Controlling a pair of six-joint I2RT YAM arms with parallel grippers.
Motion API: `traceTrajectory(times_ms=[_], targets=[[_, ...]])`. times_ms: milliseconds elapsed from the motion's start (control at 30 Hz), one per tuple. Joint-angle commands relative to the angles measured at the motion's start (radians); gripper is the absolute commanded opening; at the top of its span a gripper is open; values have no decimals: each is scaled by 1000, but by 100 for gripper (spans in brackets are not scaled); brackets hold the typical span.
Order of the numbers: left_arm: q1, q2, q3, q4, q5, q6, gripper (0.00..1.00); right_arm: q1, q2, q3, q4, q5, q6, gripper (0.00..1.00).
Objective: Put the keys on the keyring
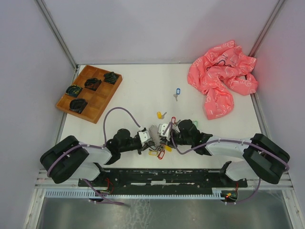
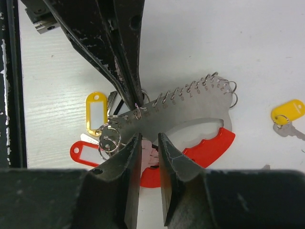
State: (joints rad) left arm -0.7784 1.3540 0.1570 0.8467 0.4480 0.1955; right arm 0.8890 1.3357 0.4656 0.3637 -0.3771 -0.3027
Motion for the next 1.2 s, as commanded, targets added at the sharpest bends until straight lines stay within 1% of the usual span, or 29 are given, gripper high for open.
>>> traceTrajectory(times_ms=[0, 133, 300, 600, 700, 833, 1067, 1167], targets=[[-2, -39, 22, 35, 12, 70, 3, -2, 45, 52, 51, -53, -16, 28], [-5, -52, 10, 61, 8, 75, 3, -3, 89, 54, 93, -69, -4, 27], [-7, -51, 12, 58, -9, 60, 3, -2, 132, 45, 194, -72, 30, 26], [-7, -40, 19, 52, -47, -15, 3, -2, 151, 33, 253, -62, 51, 25], [-6, -32, 26, 50, -62, -49, 3, -2, 157, 33, 264, -65, 61, 22], [-7, -31, 39, 66, -66, -144, 3, -2, 171, 25, 288, -49, 63, 17], [-9, -36, 52, 78, -116, -355, 3, -1, 189, 26, 296, -26, 49, 15], [-8, -46, 58, 70, -143, -428, 3, -1, 188, 17, 310, 7, 43, 12]])
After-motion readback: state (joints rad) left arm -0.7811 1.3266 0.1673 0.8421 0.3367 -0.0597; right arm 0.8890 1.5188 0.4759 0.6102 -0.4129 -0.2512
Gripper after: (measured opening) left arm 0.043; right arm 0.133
